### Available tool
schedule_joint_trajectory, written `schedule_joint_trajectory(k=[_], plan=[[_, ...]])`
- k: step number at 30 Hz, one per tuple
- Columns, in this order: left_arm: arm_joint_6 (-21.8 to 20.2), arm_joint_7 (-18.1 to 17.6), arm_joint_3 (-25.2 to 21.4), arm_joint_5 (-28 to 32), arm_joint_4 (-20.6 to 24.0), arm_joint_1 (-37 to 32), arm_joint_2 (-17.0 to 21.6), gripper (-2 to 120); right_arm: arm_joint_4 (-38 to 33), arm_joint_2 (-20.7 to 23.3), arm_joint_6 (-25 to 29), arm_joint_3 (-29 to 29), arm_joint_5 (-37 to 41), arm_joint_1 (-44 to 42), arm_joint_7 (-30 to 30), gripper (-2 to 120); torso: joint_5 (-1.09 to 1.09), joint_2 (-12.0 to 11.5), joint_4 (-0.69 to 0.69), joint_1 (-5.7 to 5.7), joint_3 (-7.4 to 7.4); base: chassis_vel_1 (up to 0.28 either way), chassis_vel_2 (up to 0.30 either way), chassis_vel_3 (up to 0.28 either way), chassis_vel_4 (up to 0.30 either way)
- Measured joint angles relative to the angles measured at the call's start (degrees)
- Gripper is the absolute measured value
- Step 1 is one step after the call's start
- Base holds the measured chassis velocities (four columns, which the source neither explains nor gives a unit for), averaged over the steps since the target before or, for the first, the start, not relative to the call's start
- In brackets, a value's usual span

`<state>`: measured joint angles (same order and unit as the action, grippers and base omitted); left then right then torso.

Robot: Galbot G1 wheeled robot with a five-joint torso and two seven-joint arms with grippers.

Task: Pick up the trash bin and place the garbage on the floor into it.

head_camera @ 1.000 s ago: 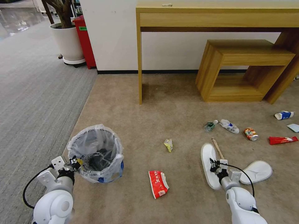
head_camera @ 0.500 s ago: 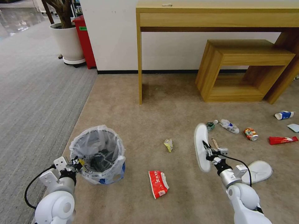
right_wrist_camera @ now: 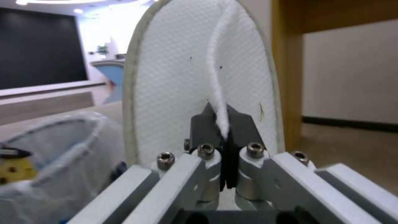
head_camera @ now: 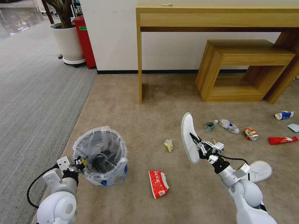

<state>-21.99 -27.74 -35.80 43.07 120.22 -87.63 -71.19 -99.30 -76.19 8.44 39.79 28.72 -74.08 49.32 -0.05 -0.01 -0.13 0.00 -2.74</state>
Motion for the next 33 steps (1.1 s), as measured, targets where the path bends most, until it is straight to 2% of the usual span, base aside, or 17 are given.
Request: schedule_joint_trajectory(k=[3, 14, 26, 33], plan=[[0.0, 0.31, 1.42, -1.07, -0.09, -0.12, 0.95, 2, -1.84, 0.42, -0.02, -0.91, 0.24, 0.08, 3.97, 0, 0.0, 0.0, 0.0, 0.0, 0.0, 0.0, 0.0, 0.0, 0.0], [-0.01, 0.97, 5.98, -3.69, -1.66, 0.48, 3.35, 2, -5.94, 2.27, -1.31, -2.11, 0.45, -0.16, 7.87, 0, 0.0, 0.0, 0.0, 0.0, 0.0, 0.0, 0.0, 0.0, 0.0], [0.69, 2.83, 9.07, -5.96, -2.87, 0.84, 4.78, 2, -5.94, 3.53, -1.73, -3.8, 0.23, 1.98, 8.51, 0, 0.0, 0.0, 0.0, 0.0, 0.0, 0.0, 0.0, 0.0, 0.0], [1.37, 3.93, 10.23, -7.55, -3.51, 1.23, 4.68, 2, -3.8, 3.85, -1.25, -7.55, 0.26, 5.84, 8.43, 0, 0.0, 0.01, 0.0, 0.0, 0.0, 0.0, 0.0, 0.0, 0.0]])
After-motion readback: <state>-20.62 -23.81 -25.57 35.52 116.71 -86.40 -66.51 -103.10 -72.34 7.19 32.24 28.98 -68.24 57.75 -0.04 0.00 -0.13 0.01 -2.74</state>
